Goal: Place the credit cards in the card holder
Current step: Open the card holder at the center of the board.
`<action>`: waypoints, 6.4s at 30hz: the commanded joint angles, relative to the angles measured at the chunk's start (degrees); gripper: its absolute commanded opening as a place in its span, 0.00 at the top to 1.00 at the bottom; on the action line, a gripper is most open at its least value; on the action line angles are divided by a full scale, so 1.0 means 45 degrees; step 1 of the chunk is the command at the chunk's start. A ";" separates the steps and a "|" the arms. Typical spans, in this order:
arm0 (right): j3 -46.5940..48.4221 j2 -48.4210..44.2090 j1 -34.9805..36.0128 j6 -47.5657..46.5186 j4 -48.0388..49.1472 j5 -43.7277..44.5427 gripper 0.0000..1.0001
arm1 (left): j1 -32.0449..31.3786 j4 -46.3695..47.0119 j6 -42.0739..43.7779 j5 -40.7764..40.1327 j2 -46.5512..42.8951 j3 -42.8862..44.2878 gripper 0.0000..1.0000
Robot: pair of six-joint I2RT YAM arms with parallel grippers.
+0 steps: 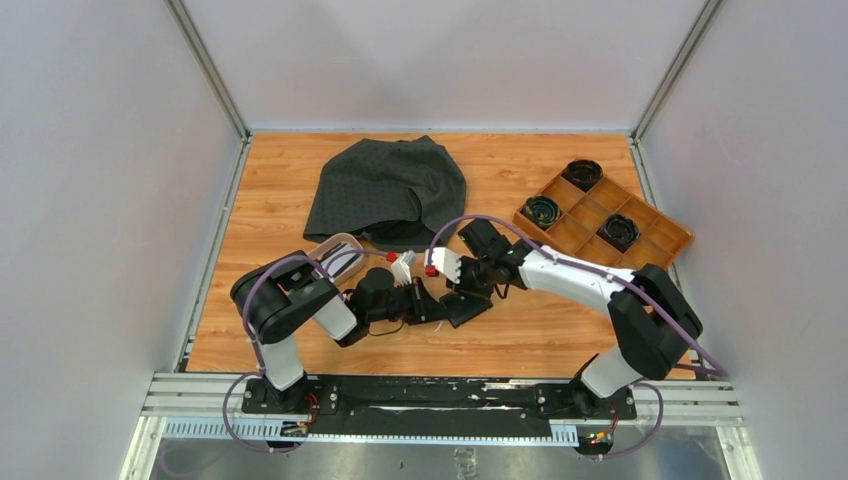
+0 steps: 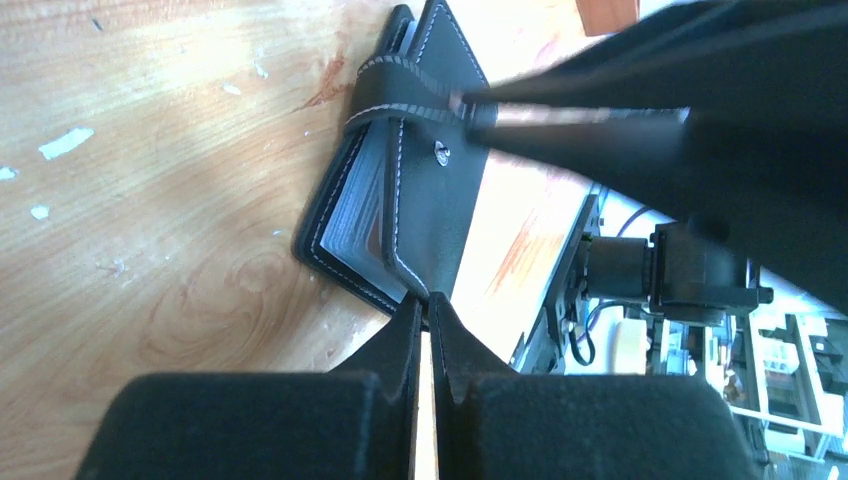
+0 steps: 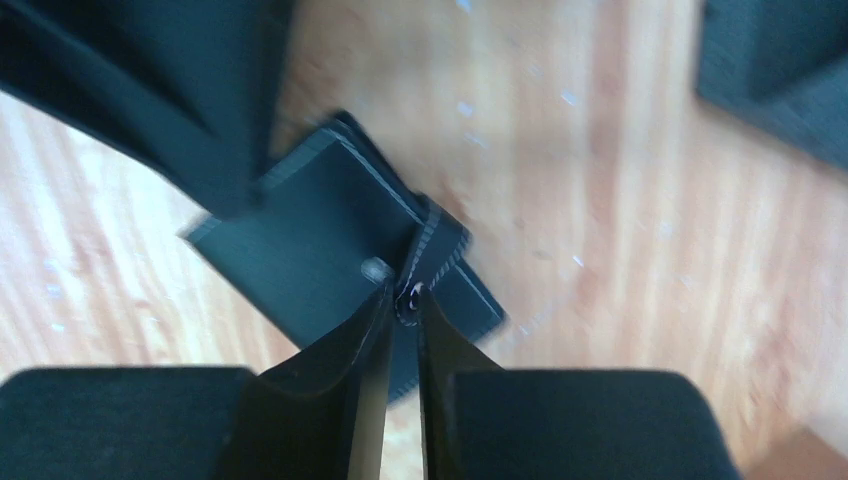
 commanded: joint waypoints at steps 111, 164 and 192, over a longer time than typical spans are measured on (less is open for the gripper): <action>0.1879 0.0198 -0.5684 0.3509 -0.1101 -0.2636 0.96 | 0.0251 -0.7600 0.9454 -0.1962 -0.6889 0.1148 0.11; -0.0322 -0.1225 -0.2094 -0.2243 -0.1468 -0.1753 0.54 | 0.0490 -0.8430 0.5067 -0.3640 -1.4770 -0.2968 0.00; 0.0885 0.1153 -0.1926 -0.2385 -0.2949 -0.1975 0.43 | 0.0495 -0.8410 0.4637 -0.3376 -1.4071 -0.3115 0.00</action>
